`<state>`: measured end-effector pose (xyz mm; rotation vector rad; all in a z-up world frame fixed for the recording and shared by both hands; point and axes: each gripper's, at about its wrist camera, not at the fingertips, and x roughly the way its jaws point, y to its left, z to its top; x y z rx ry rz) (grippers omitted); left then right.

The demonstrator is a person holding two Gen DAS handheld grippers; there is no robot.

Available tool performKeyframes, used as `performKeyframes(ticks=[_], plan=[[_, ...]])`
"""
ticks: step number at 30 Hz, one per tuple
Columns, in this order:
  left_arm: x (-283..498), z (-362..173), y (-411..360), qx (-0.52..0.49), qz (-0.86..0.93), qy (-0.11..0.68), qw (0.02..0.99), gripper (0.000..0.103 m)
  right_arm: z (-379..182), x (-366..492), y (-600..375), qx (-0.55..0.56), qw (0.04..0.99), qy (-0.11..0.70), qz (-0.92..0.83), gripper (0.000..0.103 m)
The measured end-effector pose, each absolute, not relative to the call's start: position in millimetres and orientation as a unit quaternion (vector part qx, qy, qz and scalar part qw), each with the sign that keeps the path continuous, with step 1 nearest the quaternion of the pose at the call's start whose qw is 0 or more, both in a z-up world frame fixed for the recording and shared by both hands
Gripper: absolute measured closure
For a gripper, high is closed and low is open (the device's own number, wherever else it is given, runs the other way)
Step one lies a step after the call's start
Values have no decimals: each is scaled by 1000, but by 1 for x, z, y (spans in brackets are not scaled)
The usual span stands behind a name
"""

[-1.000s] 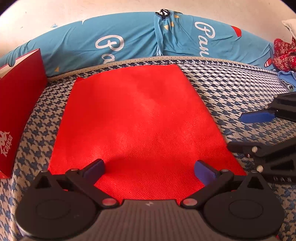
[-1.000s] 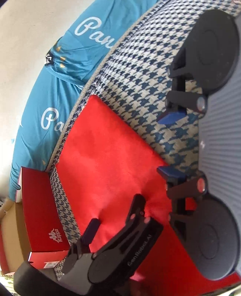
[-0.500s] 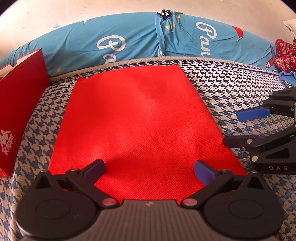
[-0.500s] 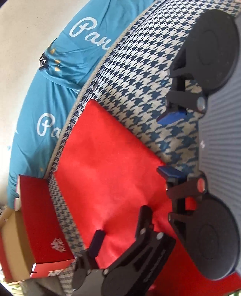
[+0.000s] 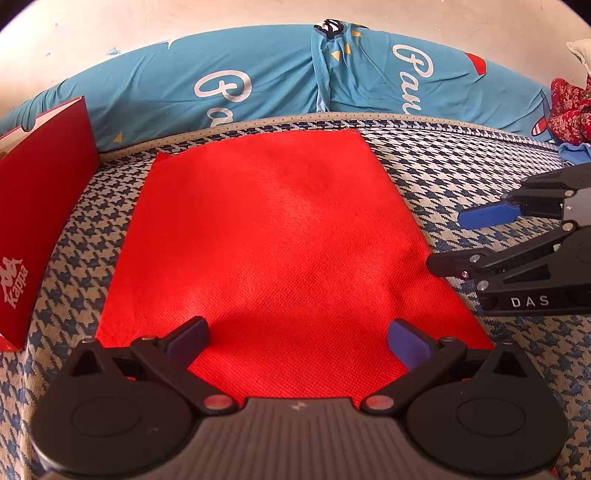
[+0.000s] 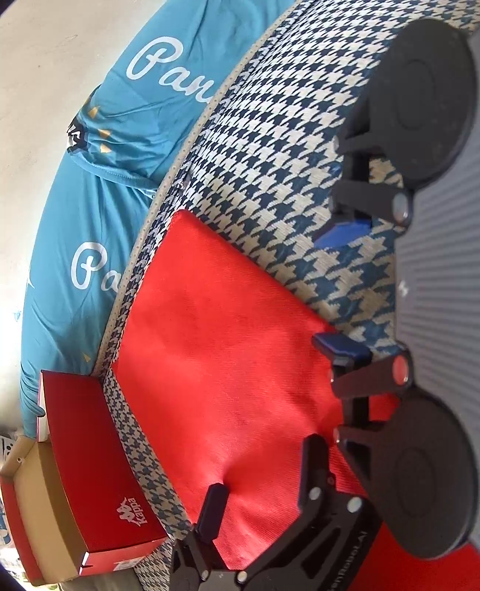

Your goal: Fold shopping bag

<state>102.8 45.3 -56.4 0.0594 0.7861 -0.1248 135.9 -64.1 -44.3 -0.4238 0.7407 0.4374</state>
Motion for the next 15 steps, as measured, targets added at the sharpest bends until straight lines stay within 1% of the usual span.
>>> performKeyframes(ticks=[15], plan=[[101, -56, 49, 26, -63, 383, 921, 0, -51, 158, -61, -196, 898, 347, 186, 51]])
